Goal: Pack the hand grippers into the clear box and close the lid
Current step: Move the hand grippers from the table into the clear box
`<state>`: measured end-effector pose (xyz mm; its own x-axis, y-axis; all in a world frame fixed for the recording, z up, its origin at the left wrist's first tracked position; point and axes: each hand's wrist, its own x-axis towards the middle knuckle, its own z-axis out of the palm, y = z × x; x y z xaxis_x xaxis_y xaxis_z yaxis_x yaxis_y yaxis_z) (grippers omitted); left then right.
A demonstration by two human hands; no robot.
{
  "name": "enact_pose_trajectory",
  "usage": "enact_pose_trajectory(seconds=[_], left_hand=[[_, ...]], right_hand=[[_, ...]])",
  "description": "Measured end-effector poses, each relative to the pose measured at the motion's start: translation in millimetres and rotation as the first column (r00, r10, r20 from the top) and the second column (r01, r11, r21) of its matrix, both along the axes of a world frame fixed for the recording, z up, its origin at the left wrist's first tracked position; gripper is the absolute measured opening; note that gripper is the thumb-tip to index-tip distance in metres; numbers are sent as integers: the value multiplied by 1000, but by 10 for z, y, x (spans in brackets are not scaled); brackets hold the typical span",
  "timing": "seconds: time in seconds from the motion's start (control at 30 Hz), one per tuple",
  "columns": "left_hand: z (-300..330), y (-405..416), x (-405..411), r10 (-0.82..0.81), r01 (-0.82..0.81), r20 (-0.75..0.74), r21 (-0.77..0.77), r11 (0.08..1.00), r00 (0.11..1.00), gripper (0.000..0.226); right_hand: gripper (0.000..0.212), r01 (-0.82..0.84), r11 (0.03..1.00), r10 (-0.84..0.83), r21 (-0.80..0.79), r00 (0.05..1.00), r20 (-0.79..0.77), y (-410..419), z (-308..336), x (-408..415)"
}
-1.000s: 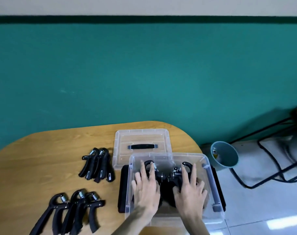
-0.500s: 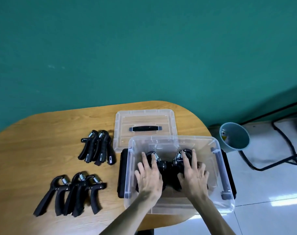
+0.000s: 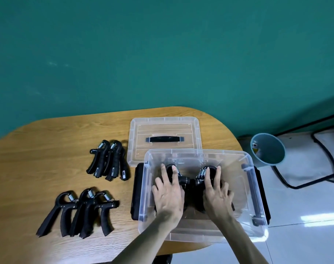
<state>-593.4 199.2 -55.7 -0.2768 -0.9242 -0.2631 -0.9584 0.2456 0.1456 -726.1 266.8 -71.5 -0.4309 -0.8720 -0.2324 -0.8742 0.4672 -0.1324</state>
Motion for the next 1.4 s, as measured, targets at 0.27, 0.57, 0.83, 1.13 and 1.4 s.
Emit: enact_pose_trajectory(seconds=[0.27, 0.57, 0.83, 1.13, 1.4], left_hand=[[70, -14, -70, 38, -38, 17, 31, 999, 999, 79], [113, 38, 15, -8, 11, -29, 74, 997, 1000, 78], [416, -121, 312, -199, 172, -155, -173, 970, 968, 57], [886, -567, 1097, -154, 91, -309, -209, 974, 939, 49], [862, -976, 2264, -6, -38, -293, -142, 989, 956, 50]], right_hand=[[94, -25, 999, 25, -24, 1000, -1, -29, -39, -23], [69, 48, 999, -49, 22, 997, 52, -47, 56, 23], [55, 81, 983, -73, -162, 996, 54, -231, 745, 351], [50, 3, 940, -4, -342, 1000, -3, -670, 1124, 1043], [49, -86, 935, 94, -343, 996, 5, -1152, 1111, 2004]])
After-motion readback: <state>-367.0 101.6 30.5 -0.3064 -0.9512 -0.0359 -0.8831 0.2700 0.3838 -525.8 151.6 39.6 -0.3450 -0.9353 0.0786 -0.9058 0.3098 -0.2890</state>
